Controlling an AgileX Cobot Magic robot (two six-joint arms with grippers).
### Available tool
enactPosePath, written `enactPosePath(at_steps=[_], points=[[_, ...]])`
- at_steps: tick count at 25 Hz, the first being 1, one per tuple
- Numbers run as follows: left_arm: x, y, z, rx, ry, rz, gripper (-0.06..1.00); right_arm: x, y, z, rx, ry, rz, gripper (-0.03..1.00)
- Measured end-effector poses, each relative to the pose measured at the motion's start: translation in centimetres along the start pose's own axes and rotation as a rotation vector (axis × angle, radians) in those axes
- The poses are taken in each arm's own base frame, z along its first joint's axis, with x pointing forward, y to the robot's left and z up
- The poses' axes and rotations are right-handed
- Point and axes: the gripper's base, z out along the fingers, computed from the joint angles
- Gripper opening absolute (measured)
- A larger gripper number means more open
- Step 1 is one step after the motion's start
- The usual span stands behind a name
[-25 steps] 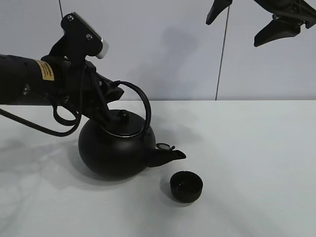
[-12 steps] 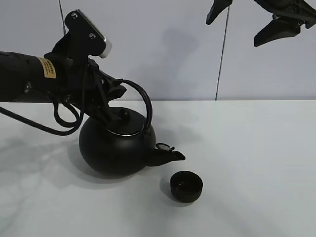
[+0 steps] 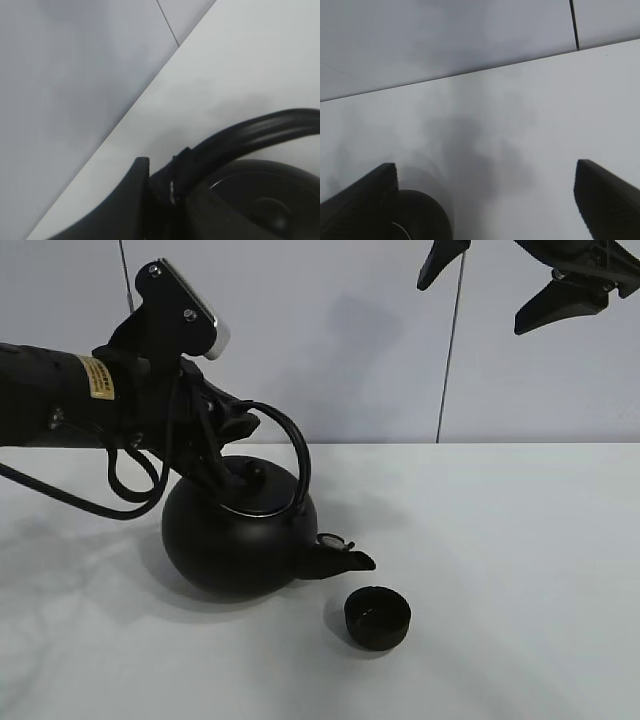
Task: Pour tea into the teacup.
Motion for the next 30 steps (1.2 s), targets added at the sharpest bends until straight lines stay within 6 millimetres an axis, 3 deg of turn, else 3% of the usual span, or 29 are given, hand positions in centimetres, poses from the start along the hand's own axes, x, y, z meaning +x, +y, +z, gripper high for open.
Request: enactPosePath(at_steps=[30], points=[[-0.44, -0.21, 0.00, 0.023, -0.048, 0.099, 0.11, -0.01, 0.00, 0.00, 0.000, -0.001, 0.000, 0.66]])
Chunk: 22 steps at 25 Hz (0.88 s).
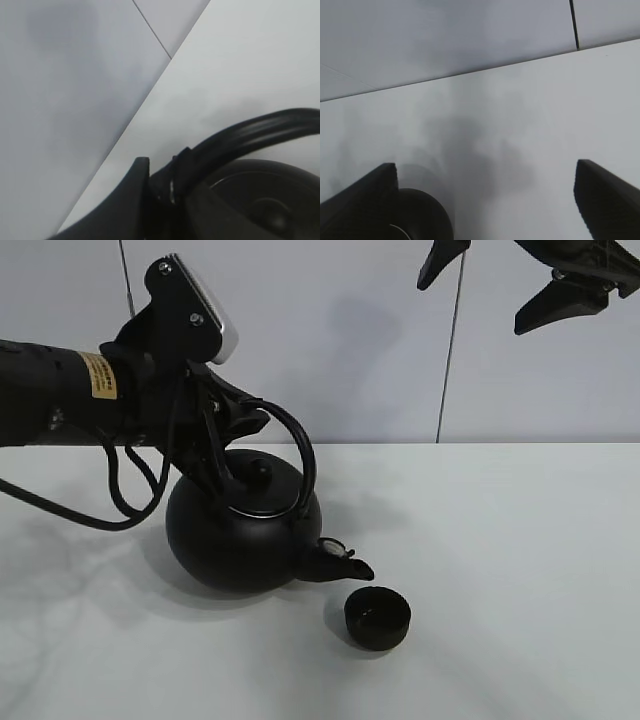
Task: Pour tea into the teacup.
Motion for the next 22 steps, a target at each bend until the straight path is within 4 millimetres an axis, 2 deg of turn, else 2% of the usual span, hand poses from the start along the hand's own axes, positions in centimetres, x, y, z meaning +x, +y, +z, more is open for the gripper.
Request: enactPosePath(at_steps=[22], points=[[-0.15, -0.14, 0.04, 0.005, -0.005, 0.014, 0.10, 0.00, 0.00, 0.00, 0.000, 0.000, 0.000, 0.66]])
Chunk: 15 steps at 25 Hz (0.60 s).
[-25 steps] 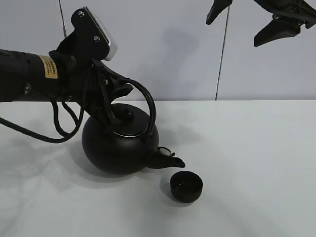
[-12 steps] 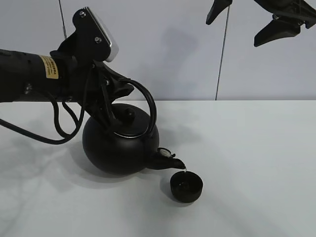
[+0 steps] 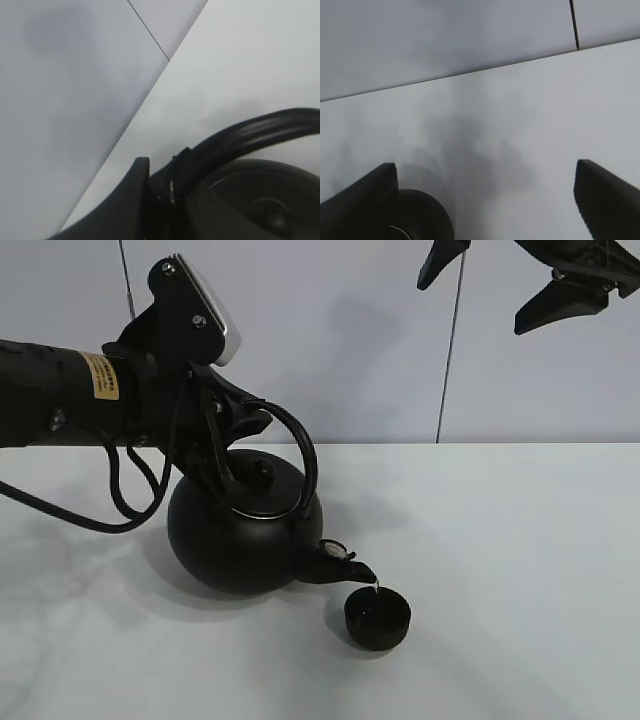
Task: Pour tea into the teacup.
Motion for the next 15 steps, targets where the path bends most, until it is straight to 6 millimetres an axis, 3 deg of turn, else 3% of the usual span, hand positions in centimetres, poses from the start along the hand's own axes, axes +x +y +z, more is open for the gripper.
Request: enactPosePath(at_steps=[15], points=[[-0.17, -0.19, 0.03, 0.005, -0.006, 0.034, 0.10, 0.00, 0.00, 0.00, 0.000, 0.000, 0.000, 0.66]])
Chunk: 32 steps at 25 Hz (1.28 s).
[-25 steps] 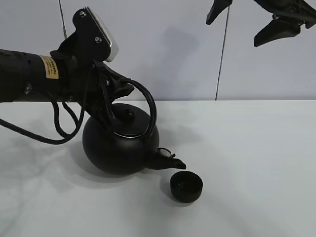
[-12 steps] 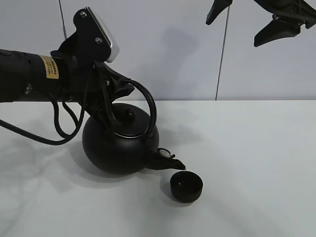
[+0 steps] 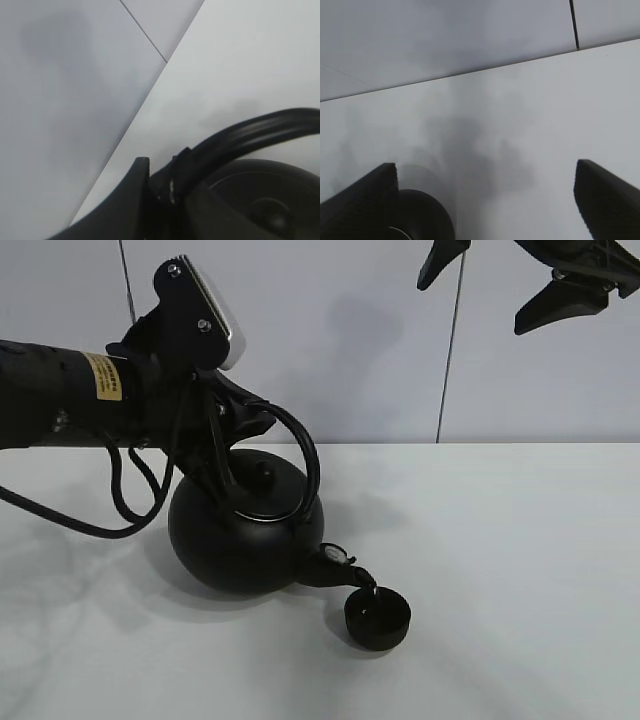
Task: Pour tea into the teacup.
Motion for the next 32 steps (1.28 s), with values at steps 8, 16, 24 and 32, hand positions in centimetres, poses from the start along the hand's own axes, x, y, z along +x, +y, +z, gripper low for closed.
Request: enactPosePath(at_steps=[8, 16, 24, 32], points=[[-0.10, -0.08, 0.02, 0.002, -0.004, 0.006, 0.10, 0.00, 0.00, 0.00, 0.000, 0.000, 0.000, 0.66], [-0.10, -0.08, 0.02, 0.002, -0.004, 0.012, 0.10, 0.00, 0.00, 0.00, 0.000, 0.000, 0.000, 0.66], [-0.08, -0.05, 0.02, -0.002, -0.002, -0.026, 0.10, 0.00, 0.00, 0.00, 0.000, 0.000, 0.000, 0.66], [-0.20, 0.57, -0.33, -0.044, 0.024, -0.229, 0.10, 0.00, 0.00, 0.00, 0.000, 0.000, 0.000, 0.66]])
